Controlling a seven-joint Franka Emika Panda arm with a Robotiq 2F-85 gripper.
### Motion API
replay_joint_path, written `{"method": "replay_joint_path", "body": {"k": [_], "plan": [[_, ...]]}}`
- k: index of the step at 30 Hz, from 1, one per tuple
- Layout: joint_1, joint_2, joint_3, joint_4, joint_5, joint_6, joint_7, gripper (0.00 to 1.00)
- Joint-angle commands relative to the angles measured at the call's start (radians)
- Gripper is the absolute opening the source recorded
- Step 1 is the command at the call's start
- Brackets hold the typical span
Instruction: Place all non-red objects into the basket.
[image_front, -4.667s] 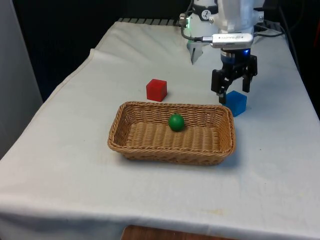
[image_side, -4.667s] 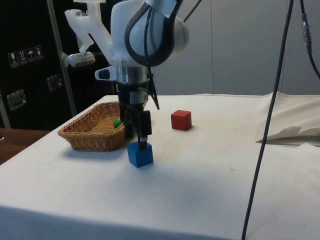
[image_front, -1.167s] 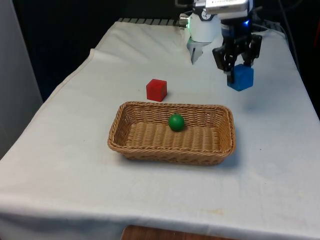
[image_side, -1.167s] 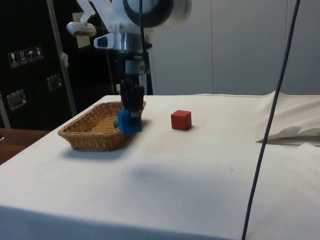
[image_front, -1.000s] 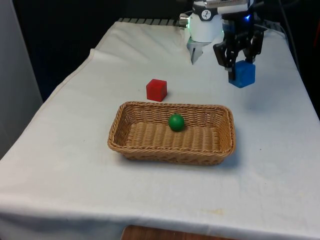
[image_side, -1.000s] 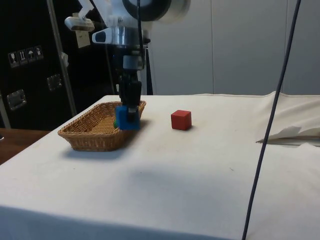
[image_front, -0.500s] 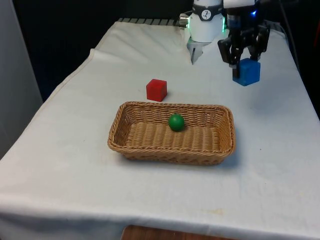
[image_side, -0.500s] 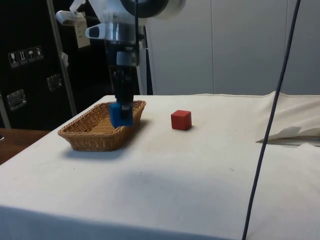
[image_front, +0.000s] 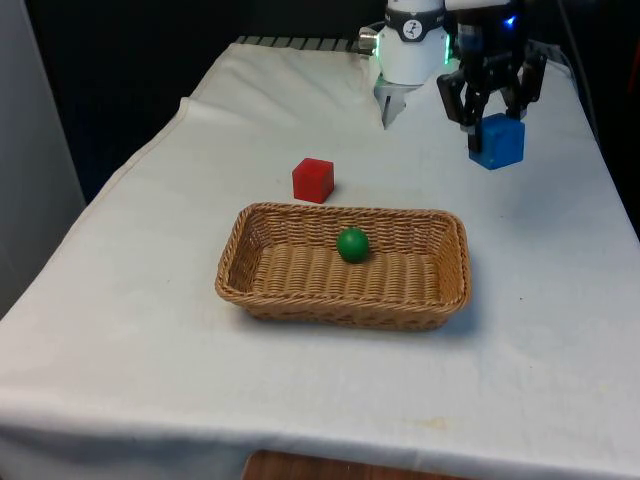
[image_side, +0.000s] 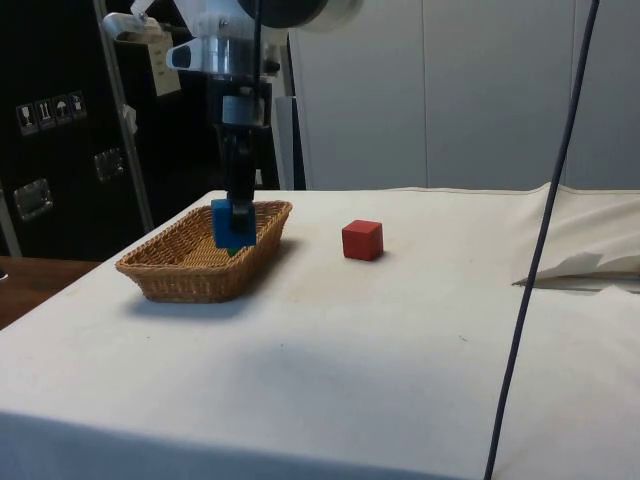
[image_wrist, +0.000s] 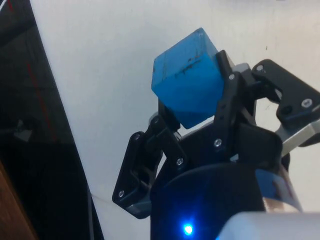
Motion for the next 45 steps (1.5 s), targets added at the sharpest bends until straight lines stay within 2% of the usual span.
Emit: {"method": "replay_joint_path", "body": {"k": [1,7,15,16,18,24,26,27,30,35,36,37,43,45], "plan": [[0.002,0.007,-0.004,0.007,-0.007,0.002,0.017,0.00],[-0.001,0.013,-0.001,0.017,0.000,0.000,0.037,0.00],[-0.004,0.056,-0.004,0.062,0.007,0.003,0.076,0.00],[-0.003,0.044,-0.003,0.048,0.002,0.001,0.069,0.00],[-0.006,0.065,-0.005,0.072,0.006,0.001,0.080,0.00],[-0.014,0.073,-0.026,0.084,0.009,-0.004,0.073,0.00],[-0.009,0.076,-0.032,0.085,0.002,0.000,0.078,0.00],[-0.014,0.072,-0.034,0.084,0.010,-0.004,0.070,0.00],[-0.017,0.073,-0.044,0.084,0.010,-0.004,0.068,0.00],[-0.018,0.082,-0.062,0.087,0.013,0.000,0.071,0.00],[-0.014,0.078,-0.065,0.084,0.004,-0.001,0.076,0.00],[-0.019,0.085,-0.065,0.089,0.014,0.000,0.072,0.00],[-0.022,0.102,-0.082,0.106,0.015,-0.001,0.080,0.00],[-0.018,0.100,-0.085,0.102,0.009,-0.001,0.081,0.00]]}}
